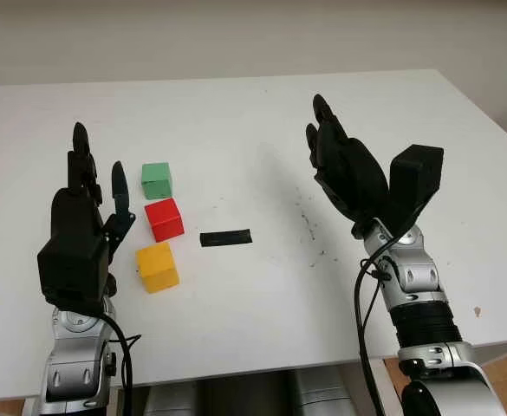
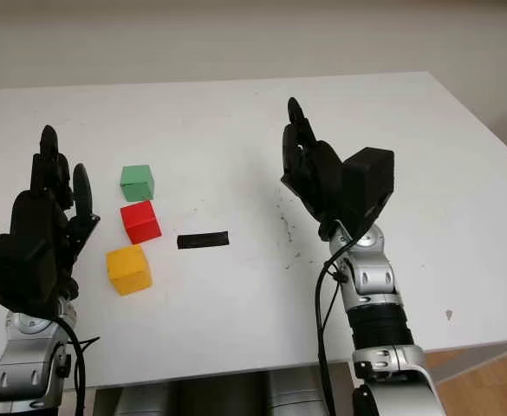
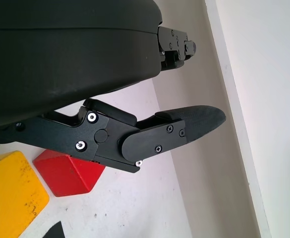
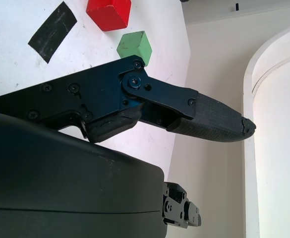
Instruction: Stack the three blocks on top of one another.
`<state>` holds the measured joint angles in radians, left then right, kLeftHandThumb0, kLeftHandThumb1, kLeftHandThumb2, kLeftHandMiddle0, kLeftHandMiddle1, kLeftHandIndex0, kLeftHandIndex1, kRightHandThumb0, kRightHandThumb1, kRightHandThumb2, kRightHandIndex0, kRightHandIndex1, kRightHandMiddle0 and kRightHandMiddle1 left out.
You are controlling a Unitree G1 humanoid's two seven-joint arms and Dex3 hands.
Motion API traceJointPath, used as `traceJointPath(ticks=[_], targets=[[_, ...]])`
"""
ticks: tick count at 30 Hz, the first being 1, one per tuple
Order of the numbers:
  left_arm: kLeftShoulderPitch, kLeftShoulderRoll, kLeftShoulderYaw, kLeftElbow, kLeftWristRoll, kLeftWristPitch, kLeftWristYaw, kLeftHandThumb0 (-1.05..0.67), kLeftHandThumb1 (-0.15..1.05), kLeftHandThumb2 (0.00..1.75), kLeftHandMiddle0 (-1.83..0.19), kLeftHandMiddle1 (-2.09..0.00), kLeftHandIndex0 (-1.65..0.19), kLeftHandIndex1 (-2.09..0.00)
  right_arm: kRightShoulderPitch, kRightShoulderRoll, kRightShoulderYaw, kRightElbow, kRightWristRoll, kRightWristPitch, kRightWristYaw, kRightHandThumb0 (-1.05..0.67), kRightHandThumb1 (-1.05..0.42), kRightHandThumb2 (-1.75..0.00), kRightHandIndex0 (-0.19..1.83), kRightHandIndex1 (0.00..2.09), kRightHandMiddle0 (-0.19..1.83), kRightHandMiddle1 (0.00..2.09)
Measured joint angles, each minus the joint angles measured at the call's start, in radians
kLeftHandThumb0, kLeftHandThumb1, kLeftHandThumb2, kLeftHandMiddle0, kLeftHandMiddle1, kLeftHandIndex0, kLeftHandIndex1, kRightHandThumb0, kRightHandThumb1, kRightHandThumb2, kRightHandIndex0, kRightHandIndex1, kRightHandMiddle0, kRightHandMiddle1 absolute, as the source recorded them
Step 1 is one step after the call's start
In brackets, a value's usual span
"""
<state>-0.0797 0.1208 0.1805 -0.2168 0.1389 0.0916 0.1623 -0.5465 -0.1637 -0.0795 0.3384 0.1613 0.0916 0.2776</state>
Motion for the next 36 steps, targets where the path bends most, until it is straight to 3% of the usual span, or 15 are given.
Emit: traceJointPath(ticks=[9,12,17,21,25,29,36], targets=[[0.008,0.004,0.000,-0.005,0.004,0.008,-0.003,-0.65,1.05,0.65,0.01,-0.06,0.01,-0.06,0.000,0.000,0.000,0.000,0.002,0.001,0.000,-0.83,-1.05,-0.78,-0.19,0.00,-0.19,0.00],[0.008,0.030,0.001,-0.018,0.020,0.031,-0.023,-0.63,1.05,0.58,-0.03,-0.07,-0.02,-0.07,0.000,0.001,0.002,0.000,0.001,0.001,0.000,-0.83,-1.05,-0.79,-0.19,0.00,-0.19,0.00],[-0.012,0.203,0.010,-0.144,0.158,0.235,-0.137,-0.68,1.05,0.32,-0.39,-0.14,-0.29,-0.19,0.000,0.001,0.003,-0.002,0.001,0.009,-0.004,-0.83,-1.05,-0.79,-0.19,0.00,-0.19,0.00],[-0.082,0.364,0.011,-0.213,0.220,0.419,-0.309,-0.67,1.04,0.13,-0.42,-0.11,-0.31,-0.18,0.000,0.003,0.006,-0.006,0.001,0.015,-0.006,-0.83,-1.05,-0.79,-0.19,0.00,-0.19,0.00],[-0.177,0.529,-0.025,-0.220,0.267,0.553,-0.476,-0.69,1.03,0.07,-0.39,-0.07,-0.29,-0.16,0.000,0.004,0.007,-0.009,0.001,0.015,-0.009,-0.83,-1.05,-0.79,-0.19,0.00,-0.19,0.00],[-0.240,0.622,-0.101,-0.217,0.317,0.614,-0.573,-0.69,1.02,0.06,-0.39,-0.06,-0.30,-0.15,0.000,0.005,0.007,-0.011,0.001,0.019,-0.014,-0.85,-1.05,-0.78,-0.19,0.00,-0.19,0.00],[-0.298,0.676,-0.223,-0.186,0.389,0.659,-0.675,-0.73,1.02,0.05,-0.34,-0.04,-0.27,-0.11,-0.002,0.005,0.003,-0.012,0.002,0.008,-0.019,-0.85,-1.05,-0.77,-0.19,0.00,-0.19,0.00]])
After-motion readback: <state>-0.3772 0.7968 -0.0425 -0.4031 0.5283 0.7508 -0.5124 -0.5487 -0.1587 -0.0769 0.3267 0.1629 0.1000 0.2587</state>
